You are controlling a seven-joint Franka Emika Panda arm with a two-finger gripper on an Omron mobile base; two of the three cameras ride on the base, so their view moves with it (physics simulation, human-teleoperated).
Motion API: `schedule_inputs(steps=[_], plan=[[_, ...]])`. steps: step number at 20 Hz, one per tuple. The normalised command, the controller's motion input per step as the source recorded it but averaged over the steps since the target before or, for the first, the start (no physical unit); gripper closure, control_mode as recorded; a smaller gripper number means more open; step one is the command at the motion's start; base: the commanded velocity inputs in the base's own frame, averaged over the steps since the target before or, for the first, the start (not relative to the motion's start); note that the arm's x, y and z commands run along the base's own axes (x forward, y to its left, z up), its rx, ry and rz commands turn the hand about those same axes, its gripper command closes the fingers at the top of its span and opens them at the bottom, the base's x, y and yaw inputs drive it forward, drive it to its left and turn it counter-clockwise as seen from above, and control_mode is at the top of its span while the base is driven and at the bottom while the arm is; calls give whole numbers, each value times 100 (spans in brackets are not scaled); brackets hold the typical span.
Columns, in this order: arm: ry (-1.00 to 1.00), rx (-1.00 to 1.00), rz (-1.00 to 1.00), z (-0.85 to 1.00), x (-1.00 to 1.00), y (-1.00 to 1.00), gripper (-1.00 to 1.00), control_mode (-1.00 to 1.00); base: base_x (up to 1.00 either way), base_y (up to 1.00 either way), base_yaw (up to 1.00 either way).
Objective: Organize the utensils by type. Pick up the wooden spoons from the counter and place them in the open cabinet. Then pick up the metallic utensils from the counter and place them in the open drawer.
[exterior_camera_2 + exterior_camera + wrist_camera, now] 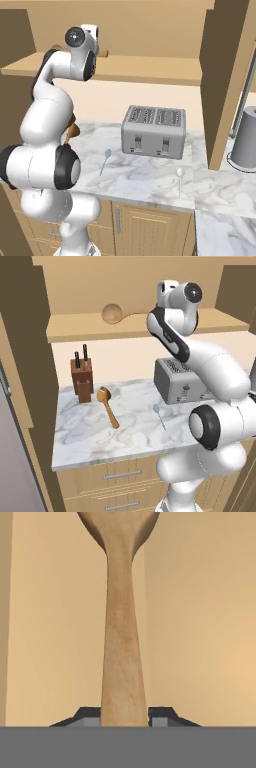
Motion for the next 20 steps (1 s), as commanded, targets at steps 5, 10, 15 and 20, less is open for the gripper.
schedule_inputs(steps=[5, 10, 15, 20], plan=[[-2, -3, 0, -16, 23, 10, 100, -100, 0, 0, 0], [0, 0, 0, -3, 28, 3, 100, -100, 0, 0, 0], [0, 0, 0, 0, 31, 0, 100, -100, 0, 0, 0], [0, 0, 0, 0, 32, 1, 100, -100, 0, 0, 0]])
